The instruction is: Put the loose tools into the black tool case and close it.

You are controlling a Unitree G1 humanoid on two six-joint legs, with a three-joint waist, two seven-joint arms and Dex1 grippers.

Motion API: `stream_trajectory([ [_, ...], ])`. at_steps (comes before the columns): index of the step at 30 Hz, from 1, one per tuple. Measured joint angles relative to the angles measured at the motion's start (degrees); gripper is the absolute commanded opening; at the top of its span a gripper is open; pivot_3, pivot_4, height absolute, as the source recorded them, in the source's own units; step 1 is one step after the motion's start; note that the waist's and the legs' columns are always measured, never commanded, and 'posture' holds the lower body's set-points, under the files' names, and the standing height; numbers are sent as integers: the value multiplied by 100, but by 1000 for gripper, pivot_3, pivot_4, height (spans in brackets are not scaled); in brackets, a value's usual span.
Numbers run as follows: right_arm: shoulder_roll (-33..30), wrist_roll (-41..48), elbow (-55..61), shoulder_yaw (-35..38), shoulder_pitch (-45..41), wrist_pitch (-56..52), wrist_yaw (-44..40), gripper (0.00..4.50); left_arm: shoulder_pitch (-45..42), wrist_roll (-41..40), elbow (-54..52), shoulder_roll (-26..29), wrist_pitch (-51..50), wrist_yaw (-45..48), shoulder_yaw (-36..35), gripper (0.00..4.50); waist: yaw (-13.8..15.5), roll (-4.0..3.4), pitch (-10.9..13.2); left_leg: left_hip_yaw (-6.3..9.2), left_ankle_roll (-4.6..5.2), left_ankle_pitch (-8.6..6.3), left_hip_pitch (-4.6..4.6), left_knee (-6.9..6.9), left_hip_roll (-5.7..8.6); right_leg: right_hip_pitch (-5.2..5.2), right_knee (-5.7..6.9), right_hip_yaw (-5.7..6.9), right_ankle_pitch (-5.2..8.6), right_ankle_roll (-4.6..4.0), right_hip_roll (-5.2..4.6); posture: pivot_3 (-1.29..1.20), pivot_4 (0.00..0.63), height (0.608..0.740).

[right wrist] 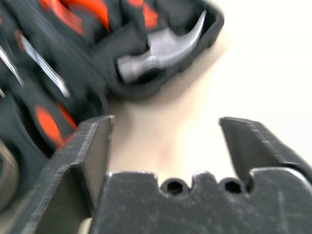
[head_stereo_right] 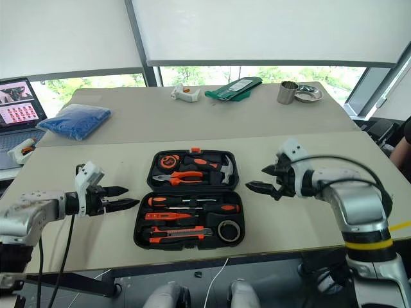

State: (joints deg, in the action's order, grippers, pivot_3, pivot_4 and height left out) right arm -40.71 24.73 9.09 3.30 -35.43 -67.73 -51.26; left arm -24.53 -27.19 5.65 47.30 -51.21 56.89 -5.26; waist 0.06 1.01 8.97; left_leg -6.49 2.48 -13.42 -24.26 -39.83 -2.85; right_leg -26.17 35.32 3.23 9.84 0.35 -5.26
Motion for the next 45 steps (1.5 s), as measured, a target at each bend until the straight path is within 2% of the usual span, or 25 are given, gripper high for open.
stream_trajectory([
  [4, 373, 131, -477, 3, -628, -1238, 554, 4500, -715, -4, 297, -453, -917, -737, -38, 4419, 43, 1, -1, -1, 3, 3, -3, -1, 9, 3, -1, -2, -6, -3, -1, 0, 150, 740],
  [8, 500, 18, -1062, -287, -879, -1297, 910, 4500, -1061, 21, 587, -664, -1297, -1078, 89, 4419, 17, 4, 1, -4, 6, 0, -12, 4, 12, -4, -5, -4, -21, -22, 0, 0, 150, 740],
  [17, 966, -300, -2280, -471, -1468, -1009, 1491, 4500, -1435, 185, 1086, -870, -1264, -1413, 169, 4419, -76, 4, 1, -6, 8, 0, -11, 6, 13, -2, -5, -6, -22, -20, -2, 0, 150, 740],
  [20, 1042, -334, -2441, -536, -1491, -928, 1528, 4500, -1515, 252, 1132, -882, -1256, -1473, 201, 3764, -75, 3, 1, -5, 7, 0, -10, 5, 14, -2, -1, -9, -22, -19, -2, 0, 150, 740],
  [24, 1044, -387, -2578, -632, -1524, -764, 1544, 4500, -1662, 302, 1317, -1074, -1139, -1533, 220, 2245, -79, 4, 1, -6, 7, 0, -8, 4, 14, -2, 1, -11, -23, -19, -1, 0, 150, 740],
  [31, 1044, -387, -2588, -672, -1530, -750, 1584, 4500, -1742, 402, 1372, -1133, -1070, -1516, 337, 2245, -83, 3, 1, -6, 3, 3, -1, 3, 14, -2, 12, -18, -22, -19, -1, 0, 150, 740],
  [34, 1062, -394, -2625, -663, -1540, -752, 1708, 4500, -1841, 428, 1469, -1133, -1070, -1452, 411, 1485, -81, 3, 1, -7, 2, 4, 2, 2, 15, -2, 16, -19, -22, -19, -1, 0, 150, 740],
  [36, 1107, -426, -2693, -663, -1567, -752, 1794, 4500, -1925, 433, 1549, -1151, -1070, -1420, 446, 807, -87, 3, 1, -8, 1, 8, 7, 1, 16, -2, 27, -25, -21, -18, -1, 0, 150, 740],
  [38, 1150, -439, -2811, -648, -1626, -758, 1900, 3982, -1988, 450, 1612, -1158, -1074, -1418, 459, 78, -94, 3, 1, -8, -1, 16, 13, 2, 17, -3, 39, -29, -16, -9, -1, 0, 150, 740],
  [40, 1213, -423, -2884, -648, -1705, -786, 1921, 3372, -2035, 467, 1670, -1167, -1075, -1447, 453, 0, -97, 4, 1, -7, -5, 24, 17, 2, 14, -3, 45, -29, -8, 3, 1, 0, 150, 740],
  [45, 1313, -413, -3048, -538, -1881, -898, 2022, 3372, -2049, 480, 1667, -1224, -1090, -1491, 442, 0, -93, 4, 1, -5, -3, 33, 15, 3, 15, -4, 49, -31, -9, 2, -2, 0, 150, 740],
])
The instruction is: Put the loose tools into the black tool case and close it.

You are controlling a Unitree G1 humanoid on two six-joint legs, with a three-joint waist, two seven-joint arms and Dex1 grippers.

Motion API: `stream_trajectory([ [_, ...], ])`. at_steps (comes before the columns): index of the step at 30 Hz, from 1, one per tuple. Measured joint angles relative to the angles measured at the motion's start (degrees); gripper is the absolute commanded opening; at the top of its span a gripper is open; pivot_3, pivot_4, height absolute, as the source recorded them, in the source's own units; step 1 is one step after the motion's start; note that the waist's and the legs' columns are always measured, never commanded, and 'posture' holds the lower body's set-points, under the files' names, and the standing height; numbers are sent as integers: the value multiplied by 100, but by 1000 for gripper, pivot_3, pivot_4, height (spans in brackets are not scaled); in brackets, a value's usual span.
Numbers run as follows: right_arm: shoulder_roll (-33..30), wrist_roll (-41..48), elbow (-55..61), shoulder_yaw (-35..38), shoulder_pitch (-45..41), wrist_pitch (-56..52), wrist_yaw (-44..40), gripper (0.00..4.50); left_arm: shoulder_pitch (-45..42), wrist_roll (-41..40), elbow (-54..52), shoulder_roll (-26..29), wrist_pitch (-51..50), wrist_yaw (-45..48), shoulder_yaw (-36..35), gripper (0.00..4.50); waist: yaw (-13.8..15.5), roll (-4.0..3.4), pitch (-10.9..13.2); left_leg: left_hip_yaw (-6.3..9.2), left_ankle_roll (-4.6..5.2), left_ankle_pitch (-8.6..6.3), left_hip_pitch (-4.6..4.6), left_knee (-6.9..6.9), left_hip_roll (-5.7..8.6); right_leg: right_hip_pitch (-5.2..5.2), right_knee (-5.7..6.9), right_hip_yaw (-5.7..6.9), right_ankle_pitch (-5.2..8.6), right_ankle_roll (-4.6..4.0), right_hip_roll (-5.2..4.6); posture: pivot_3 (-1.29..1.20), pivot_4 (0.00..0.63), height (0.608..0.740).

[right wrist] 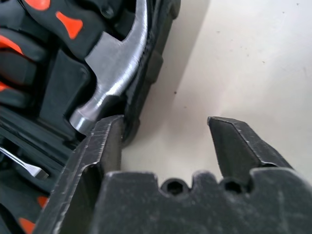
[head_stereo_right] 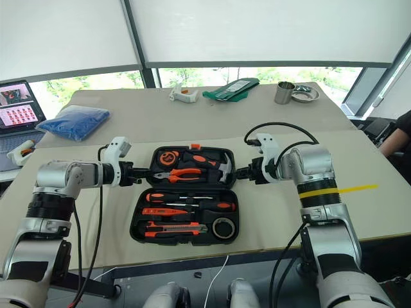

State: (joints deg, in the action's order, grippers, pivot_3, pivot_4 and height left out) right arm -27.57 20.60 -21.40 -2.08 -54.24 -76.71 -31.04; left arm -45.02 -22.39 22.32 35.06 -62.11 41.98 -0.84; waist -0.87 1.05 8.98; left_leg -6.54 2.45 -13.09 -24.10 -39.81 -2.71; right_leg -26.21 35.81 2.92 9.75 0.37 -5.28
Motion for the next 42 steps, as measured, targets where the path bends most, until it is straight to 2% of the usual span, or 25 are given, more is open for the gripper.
stream_trajectory([
  [8, 44, 17, -290, 144, -175, -98, 140, 3372, 109, -23, -233, -19, -93, -52, -86, 0, 1, 0, 0, -1, 5, -3, -8, 5, 1, -4, -8, -4, -11, -19, -2, 0, 150, 740],
  [14, 131, -125, -464, -192, -311, -98, 126, 3372, 236, -55, -410, -102, -177, -195, -272, 0, -6, 0, 0, 0, 5, -3, -8, 5, 1, -4, -9, -4, -10, -17, -2, 0, 150, 740],
  [17, 131, -128, -429, -309, -311, -117, 70, 2725, 320, -62, -547, -151, -213, -269, -361, 0, -8, 0, 0, -1, 7, -5, -8, 6, 1, -4, -10, -5, -11, -18, -3, 0, 150, 740],
  [19, 142, -125, -345, -397, -312, -120, 17, 2116, 366, -83, -637, -184, -258, -326, -408, 0, -5, 0, 0, 0, 7, -5, -8, 6, 1, -3, -10, -5, -10, -17, -3, 0, 150, 740],
  [20, 167, -122, -319, -406, -313, -125, -5, 1675, 414, -123, -710, -195, -287, -361, -447, 0, -4, 0, 0, 0, 8, -5, -8, 6, 1, -3, -10, -5, -10, -17, -4, 0, 150, 740],
  [21, 192, -121, -307, -404, -313, -126, -13, 1467, 455, -144, -759, -207, -301, -386, -480, 0, -1, 0, 0, 0, 7, -5, -8, 6, 2, -2, -10, -6, -10, -17, -4, 0, 150, 740],
  [22, 218, -122, -299, -402, -313, -126, -13, 1007, 470, -166, -785, -222, -314, -403, -497, 0, 4, 0, 0, 1, 8, -5, -8, 5, 2, -1, -11, -5, -10, -17, -4, 0, 150, 740],
  [25, 373, -121, -338, -202, -312, -121, 77, 44, 512, -222, -803, -253, -312, -442, -567, 0, 3, 0, 0, 3, 8, -5, -8, 4, 3, 1, -11, -7, -10, -17, -4, 0, 150, 740],
  [28, 438, -109, -343, 71, -204, 71, 108, 18, 681, -265, -876, -310, -96, -397, -708, 0, 2, 0, 0, 3, 8, -4, -7, 4, 3, 1, -11, -12, -11, -14, -2, 0, 150, 740],
  [32, 292, -11, 120, 153, 388, 1197, -409, 18, 1028, -417, -948, -392, 613, -95, -1000, 0, 5, 7, 12, 3, 7, -2, -23, 3, 7, -13, -11, -13, -11, -11, -1, 0, 150, 740],
  [33, 142, -55, 442, 77, 653, 1750, -641, 18, 1213, -471, -1095, -423, 996, 102, -1092, 0, 7, 7, 20, 4, 8, -3, -32, 6, 7, -19, -15, -12, -11, -12, 0, 0, 150, 740],
  [36, -64, -186, 789, 62, 876, 2623, -928, 18, 1437, -565, -1249, -532, 1721, 430, -1254, 0, 4, 12, 28, 1, 12, -6, -54, 6, 11, -36, -20, -14, -14, -16, 0, 0, 150, 740],
  [42, -300, -906, 1221, -2, 1833, 5865, -1304, 18, 2112, -380, -1511, -828, 3961, 869, -1314, 0, 10, 18, 32, -10, 23, -14, -66, 20, 12, -34, -73, -10, -17, -8, 3, 0, 150, 740],
])
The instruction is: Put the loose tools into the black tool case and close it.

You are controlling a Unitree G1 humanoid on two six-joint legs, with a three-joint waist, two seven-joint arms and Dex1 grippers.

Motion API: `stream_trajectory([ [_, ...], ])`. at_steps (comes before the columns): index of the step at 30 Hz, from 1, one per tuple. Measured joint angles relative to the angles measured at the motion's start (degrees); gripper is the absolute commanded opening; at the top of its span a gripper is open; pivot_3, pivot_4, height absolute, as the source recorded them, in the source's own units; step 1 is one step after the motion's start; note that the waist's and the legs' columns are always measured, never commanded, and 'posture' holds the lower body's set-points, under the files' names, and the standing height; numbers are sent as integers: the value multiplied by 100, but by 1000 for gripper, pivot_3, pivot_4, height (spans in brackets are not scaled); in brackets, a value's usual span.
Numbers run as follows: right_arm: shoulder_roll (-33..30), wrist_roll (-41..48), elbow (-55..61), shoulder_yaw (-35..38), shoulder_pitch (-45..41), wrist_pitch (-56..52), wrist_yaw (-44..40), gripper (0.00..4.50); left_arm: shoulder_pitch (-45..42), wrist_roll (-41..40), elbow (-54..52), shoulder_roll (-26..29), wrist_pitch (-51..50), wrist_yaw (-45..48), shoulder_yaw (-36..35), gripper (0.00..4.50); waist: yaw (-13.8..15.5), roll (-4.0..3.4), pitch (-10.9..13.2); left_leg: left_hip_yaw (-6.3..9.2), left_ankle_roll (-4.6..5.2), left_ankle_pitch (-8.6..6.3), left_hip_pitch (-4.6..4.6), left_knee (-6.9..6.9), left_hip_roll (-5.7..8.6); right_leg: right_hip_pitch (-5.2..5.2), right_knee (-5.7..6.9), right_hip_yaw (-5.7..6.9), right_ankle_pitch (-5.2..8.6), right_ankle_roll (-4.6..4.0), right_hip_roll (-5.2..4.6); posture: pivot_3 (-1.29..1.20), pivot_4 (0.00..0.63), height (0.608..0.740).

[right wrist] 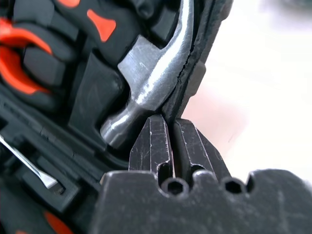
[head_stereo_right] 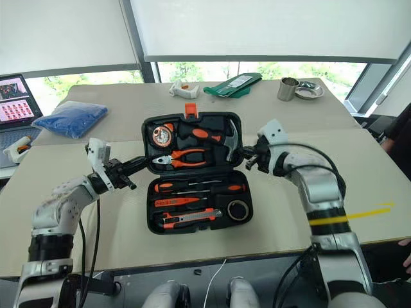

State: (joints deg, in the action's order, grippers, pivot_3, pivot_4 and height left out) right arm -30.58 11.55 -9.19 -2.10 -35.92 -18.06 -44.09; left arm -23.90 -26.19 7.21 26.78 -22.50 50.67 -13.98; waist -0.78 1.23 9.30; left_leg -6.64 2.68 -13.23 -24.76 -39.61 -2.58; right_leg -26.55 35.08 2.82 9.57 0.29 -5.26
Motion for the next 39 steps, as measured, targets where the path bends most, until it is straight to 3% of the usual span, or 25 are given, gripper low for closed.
stream_trajectory([
  [6, -45, -647, -409, -101, 871, 2965, -72, 18, 627, 466, 250, -71, 2222, 472, 55, 0, -4, 2, 1, -10, 8, -6, 7, -2, 0, 10, -11, -1, 0, 6, 0, 0, 150, 740],
  [12, -476, -1327, -1027, -319, 1372, 5526, 6, 18, 941, 1154, 905, 451, 4643, 1012, 371, 0, -2, 2, 0, -15, 10, -11, 56, -1, -13, 46, -8, -4, 26, 29, -4, 0, 150, 740],
  [14, -583, -1607, -1307, -386, 1402, 6297, 205, 0, 1035, 1222, 1025, 582, 5157, 1108, 409, 727, -8, 2, -1, -20, 10, -11, 66, -1, -20, 48, -5, -15, 34, 12, -4, 0, 150, 740],
  [15, -621, -1726, -1410, -403, 1402, 6556, 276, 0, 1079, 1250, 1087, 659, 5363, 1200, 441, 847, -11, 2, -1, -23, 10, -11, 72, -2, -21, 51, -2, -18, 35, 10, -3, 0, 150, 740],
  [21, -868, -1963, -2016, -579, 1414, 7328, 351, 2180, 1733, 1164, 1405, 1052, 5642, 1511, 479, 3293, 4, 4, -2, -40, 10, -10, 96, -1, -28, 55, 6, -34, 34, -3, -7, 0, 150, 740],
  [23, -949, -1990, -2092, -576, 1448, 7421, 432, 2786, 1771, 1188, 1585, 1129, 5634, 1388, 451, 3851, -1, 8, 0, -42, 8, -9, 96, -2, -31, 52, 9, -36, 29, -7, -4, 0, 150, 740],
  [24, -984, -1971, -2089, -574, 1489, 7422, 453, 3210, 1770, 1189, 1619, 1164, 5545, 1313, 398, 3859, -2, 8, 0, -42, 7, -8, 96, -2, -33, 51, 11, -35, 27, -9, -3, 0, 150, 740],
  [26, -1145, -1825, -2018, -535, 1682, 7300, 420, 3817, 1758, 1092, 1611, 1284, 5181, 1170, 291, 3859, 10, 8, 0, -42, 7, -8, 96, -2, -33, 50, 14, -35, 28, -9, -5, 0, 150, 740],
  [29, -1497, -710, -1494, -272, 2296, 6305, -65, 3484, 1686, 768, 1431, 1444, 4254, 1093, 147, 3859, 49, 7, 0, -41, 9, -8, 94, -1, -32, 53, 9, -38, 28, -7, -8, 0, 150, 740],
  [30, -1623, -241, -1200, -170, 2539, 5843, -306, 3187, 1619, 696, 1313, 1451, 3961, 1083, 167, 3302, 73, 8, 0, -41, 11, -10, 94, -2, -32, 56, 6, -38, 28, -7, -9, 0, 150, 740],
  [34, -2198, 1178, 362, 29, 3467, 4253, -1196, 1772, 1130, 585, 991, 1455, 2926, 1048, 349, 1898, 113, 9, -1, -40, 12, -11, 95, -4, -33, 58, 5, -39, 26, -2, -4, 0, 150, 740],
  [39, -2591, 1467, 1697, -34, 4216, 3293, -1759, 136, 590, 585, 900, 1395, 2190, 1091, 661, 8, 135, 11, -1, -36, 9, -10, 98, -3, -34, 58, 8, -35, 27, -3, 5, 0, 150, 740],
])
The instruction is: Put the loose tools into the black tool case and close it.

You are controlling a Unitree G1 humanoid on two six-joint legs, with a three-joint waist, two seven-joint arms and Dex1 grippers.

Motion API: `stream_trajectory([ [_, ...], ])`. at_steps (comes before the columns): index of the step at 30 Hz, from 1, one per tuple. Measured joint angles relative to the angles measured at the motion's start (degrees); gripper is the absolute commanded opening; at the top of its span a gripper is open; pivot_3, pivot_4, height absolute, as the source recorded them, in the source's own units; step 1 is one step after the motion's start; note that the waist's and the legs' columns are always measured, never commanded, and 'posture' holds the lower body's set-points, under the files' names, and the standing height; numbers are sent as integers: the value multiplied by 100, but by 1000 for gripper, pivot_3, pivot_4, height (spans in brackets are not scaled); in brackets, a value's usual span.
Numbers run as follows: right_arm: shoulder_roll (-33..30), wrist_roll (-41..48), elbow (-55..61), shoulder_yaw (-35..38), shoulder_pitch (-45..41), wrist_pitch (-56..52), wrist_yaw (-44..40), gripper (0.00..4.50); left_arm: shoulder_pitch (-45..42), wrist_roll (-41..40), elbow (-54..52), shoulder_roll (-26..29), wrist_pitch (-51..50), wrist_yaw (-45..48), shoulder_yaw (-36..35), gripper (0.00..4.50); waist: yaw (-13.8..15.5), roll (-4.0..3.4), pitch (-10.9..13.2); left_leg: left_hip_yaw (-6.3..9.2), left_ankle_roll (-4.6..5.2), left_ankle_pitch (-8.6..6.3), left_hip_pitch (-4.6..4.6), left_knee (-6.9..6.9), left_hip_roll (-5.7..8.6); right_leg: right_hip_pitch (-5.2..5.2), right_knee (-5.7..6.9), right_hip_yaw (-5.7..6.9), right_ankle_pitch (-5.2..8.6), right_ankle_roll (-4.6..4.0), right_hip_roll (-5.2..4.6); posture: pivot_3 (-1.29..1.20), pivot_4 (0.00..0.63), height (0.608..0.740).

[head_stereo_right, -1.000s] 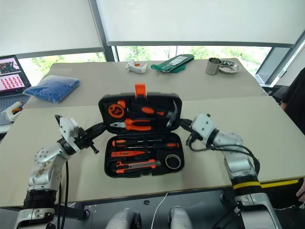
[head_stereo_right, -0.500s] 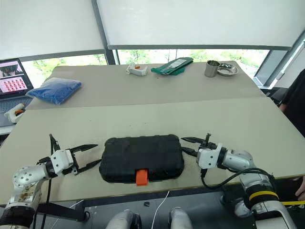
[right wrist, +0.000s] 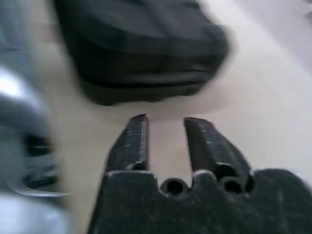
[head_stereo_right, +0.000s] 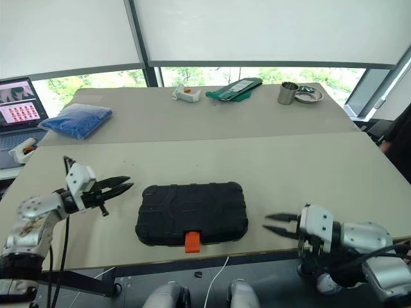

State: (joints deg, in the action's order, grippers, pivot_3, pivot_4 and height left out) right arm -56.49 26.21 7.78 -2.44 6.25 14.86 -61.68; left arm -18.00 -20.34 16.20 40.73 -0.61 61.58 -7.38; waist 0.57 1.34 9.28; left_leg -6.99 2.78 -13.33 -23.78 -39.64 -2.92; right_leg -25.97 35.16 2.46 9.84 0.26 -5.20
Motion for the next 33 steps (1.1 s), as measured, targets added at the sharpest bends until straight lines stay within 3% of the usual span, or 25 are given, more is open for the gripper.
stream_trajectory([
  [6, 289, -409, 833, -487, 241, -514, -80, 58, -573, 166, 279, -89, -341, 388, 551, 1, 16, 3, 1, -2, 0, 0, -8, -4, 5, -8, -3, -2, 0, 0, -1, 0, 150, 740],
  [13, 974, -1111, 818, -988, -542, -1444, 323, 58, -1269, 414, 1171, -402, -528, 797, 999, 1, -7, 11, 1, 1, 2, 0, -32, -18, 10, -19, -4, -2, -3, 4, 2, 0, 150, 740],
  [18, 1682, -1249, 399, -1076, -1103, -2067, 687, 58, -1167, 486, 1269, -364, -559, 889, 957, 1, -47, 15, 2, 3, 1, 1, -39, -20, 8, -27, 2, -3, -5, 1, 9, 0, 150, 740],
  [27, 2680, -1915, -1080, -822, -2401, -2053, 1816, 58, -139, 184, 344, -326, -1034, 673, 495, 1, -117, 14, 2, 5, 1, 1, -42, -19, 8, -28, 2, -2, -11, 9, 1, 0, 150, 740],
  [33, 2800, -2049, -1371, -729, -2722, -2014, 2001, 58, -63, 85, 109, -377, -1382, 215, 340, 1, -117, 15, 2, 6, 2, 1, -42, -17, 9, -25, 1, 1, -25, 27, 4, 0, 150, 740],
])
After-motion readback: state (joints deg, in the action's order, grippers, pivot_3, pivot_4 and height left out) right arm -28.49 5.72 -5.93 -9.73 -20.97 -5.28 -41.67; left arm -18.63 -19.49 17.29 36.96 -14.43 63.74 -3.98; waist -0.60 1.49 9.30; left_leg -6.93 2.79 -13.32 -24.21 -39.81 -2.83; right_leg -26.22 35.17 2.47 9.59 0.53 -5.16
